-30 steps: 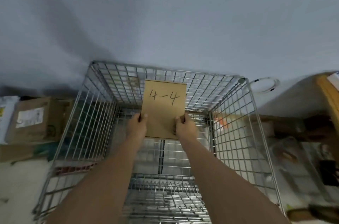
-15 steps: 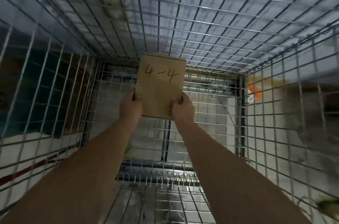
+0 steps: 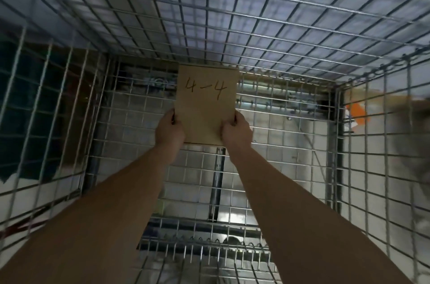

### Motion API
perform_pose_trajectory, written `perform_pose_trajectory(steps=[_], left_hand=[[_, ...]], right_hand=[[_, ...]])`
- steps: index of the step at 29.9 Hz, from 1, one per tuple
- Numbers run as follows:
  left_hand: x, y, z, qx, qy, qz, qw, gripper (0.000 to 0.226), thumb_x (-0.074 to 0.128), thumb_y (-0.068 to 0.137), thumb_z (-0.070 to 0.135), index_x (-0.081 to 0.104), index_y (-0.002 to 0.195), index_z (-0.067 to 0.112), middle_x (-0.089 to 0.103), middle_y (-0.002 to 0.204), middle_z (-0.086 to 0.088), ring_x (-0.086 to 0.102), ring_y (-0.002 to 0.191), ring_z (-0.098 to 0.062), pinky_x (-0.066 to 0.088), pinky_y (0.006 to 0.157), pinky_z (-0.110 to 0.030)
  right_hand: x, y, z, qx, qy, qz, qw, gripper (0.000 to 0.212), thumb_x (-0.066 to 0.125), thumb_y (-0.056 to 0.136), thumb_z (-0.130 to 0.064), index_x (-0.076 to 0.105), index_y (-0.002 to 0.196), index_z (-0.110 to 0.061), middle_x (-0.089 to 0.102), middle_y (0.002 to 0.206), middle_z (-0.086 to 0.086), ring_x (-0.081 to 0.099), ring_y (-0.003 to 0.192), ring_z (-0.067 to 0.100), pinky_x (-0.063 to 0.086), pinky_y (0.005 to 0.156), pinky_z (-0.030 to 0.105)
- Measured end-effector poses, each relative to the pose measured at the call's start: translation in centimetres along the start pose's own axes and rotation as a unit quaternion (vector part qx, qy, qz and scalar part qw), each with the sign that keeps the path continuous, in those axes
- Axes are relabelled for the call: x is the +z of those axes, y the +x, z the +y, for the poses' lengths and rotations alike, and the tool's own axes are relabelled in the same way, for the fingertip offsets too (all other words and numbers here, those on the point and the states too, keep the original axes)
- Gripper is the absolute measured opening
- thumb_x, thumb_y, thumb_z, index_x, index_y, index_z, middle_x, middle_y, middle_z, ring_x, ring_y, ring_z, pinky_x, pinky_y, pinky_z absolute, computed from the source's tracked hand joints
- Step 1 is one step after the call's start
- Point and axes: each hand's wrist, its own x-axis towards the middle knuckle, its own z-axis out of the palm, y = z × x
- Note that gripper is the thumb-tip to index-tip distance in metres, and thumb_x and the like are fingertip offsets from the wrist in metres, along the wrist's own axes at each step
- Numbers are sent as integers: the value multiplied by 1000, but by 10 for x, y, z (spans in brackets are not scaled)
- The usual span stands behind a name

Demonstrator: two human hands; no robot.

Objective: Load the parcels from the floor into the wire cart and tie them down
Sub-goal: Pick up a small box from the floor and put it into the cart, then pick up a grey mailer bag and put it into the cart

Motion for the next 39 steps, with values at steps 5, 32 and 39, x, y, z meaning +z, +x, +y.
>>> perform_pose_trajectory(steps=[5,32,39], left_hand=[[4,10,-4,16,16,-8,1000,37,39,111,22,59,142,23,63,125,2,55,101,-16,41,80,-27],[-77,-77,186,198,525,-57,826,54,35,102,50,51,145,21,44,156,-7,39,142,-29,32,116,-48],[-173,-210,404,286,515,-17,808,71,17,105,63,30,162,22,21,171,-5,18,157,-28,13,127,-52]], right_hand=[[9,11,20,13,15,6,1000,53,51,80,-28,62,131,-33,72,105,-2,70,93,29,62,78,50],[-107,-94,-165,-176,-487,-77,852,60,25,108,-53,40,155,-19,39,161,7,39,146,30,36,115,45],[-238,-227,-374,-262,-461,41,847,55,30,108,-44,35,157,-19,24,168,2,27,152,24,28,119,42]])
